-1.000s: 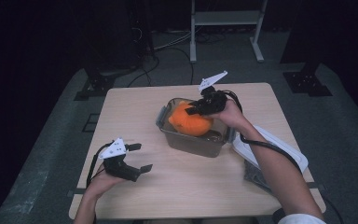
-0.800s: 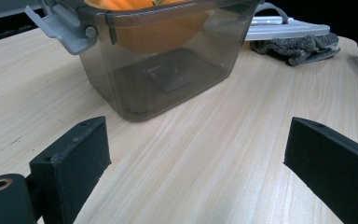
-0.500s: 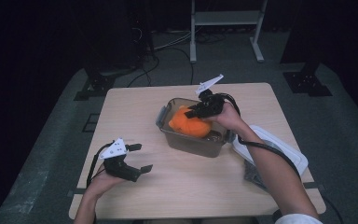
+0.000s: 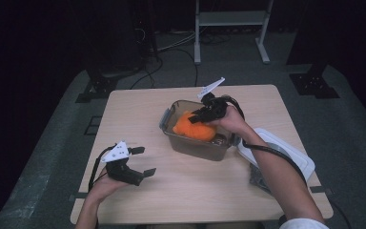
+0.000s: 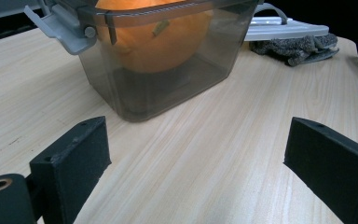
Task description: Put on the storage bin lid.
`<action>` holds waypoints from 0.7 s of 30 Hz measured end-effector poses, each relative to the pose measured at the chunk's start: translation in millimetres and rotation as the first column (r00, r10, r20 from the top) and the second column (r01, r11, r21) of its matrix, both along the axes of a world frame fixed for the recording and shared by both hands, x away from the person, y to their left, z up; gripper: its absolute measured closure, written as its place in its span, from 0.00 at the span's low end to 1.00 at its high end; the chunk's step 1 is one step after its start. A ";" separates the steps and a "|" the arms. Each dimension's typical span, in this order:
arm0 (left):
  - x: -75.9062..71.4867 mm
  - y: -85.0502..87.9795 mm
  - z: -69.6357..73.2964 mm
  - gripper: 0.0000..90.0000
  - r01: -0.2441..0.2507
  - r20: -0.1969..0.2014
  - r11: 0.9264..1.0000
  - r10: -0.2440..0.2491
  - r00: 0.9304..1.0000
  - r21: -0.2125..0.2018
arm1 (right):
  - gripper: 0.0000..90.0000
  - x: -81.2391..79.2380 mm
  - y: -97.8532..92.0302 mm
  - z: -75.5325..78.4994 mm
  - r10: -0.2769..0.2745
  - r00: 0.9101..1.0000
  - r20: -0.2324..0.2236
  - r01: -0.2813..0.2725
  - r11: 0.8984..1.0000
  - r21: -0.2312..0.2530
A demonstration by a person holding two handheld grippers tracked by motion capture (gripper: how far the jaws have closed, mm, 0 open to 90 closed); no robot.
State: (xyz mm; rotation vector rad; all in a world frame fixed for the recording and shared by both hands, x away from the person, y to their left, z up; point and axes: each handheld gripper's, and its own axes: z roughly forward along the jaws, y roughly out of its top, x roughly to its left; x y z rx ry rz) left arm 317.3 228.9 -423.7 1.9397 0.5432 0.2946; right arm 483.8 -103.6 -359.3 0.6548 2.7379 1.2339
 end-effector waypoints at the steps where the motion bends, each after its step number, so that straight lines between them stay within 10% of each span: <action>1: 0.0 -0.2 -0.2 0.06 0.000 -0.002 1.000 0.000 1.000 -0.001 | 0.75 -0.4 0.7 -0.1 -0.004 1.000 -0.008 0.004 1.000 0.000; 21: 0.4 0.6 0.4 0.06 0.001 0.001 1.000 -0.001 1.000 -0.001 | 0.72 0.6 5.8 -3.4 0.016 0.999 -0.038 -0.018 0.999 -0.037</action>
